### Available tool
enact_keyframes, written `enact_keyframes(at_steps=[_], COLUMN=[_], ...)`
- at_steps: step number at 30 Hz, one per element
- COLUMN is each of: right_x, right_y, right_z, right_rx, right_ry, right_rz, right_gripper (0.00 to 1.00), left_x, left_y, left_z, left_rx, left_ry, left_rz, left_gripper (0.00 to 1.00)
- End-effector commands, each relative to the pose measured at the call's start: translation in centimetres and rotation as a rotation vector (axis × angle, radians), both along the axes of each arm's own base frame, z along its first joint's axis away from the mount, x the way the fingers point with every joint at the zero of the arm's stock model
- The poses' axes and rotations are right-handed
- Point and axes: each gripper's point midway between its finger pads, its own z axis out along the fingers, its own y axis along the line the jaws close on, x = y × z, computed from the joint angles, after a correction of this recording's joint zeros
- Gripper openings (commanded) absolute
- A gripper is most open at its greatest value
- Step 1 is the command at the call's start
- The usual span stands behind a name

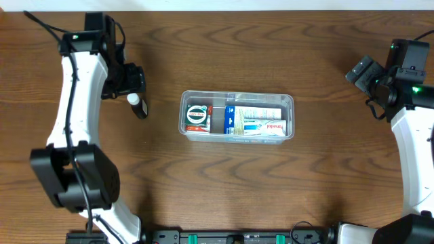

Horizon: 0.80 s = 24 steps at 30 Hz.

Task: Pack container
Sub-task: 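Move the left gripper down onto the dark bottle's white cap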

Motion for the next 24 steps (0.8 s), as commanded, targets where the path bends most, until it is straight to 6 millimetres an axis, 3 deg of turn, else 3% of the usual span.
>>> enact_keyframes(at_steps=[1, 11, 21, 24], right_x=[0.0, 0.0, 0.0, 0.0], right_y=[-0.2, -0.2, -0.2, -0.2], right_z=[0.1, 0.1, 0.1, 0.1], right_rx=[0.004, 0.004, 0.004, 0.004], right_ry=[0.0, 0.0, 0.0, -0.001], right_rz=[-0.01, -0.01, -0.01, -0.01], right_gripper=[0.99, 0.99, 0.99, 0.99], left_x=[0.0, -0.1, 0.5, 0.6], left_y=[-1.1, -1.1, -1.0, -1.0], left_z=[-2.5, -7.3, -7.7, -7.7], left_rx=[-0.076, -0.084, -0.082, -0.082], left_ry=[0.068, 0.193, 0.174, 0.17], left_rz=[0.017, 0.028, 0.027, 0.027], left_gripper=[0.83, 0.82, 0.54, 0.51])
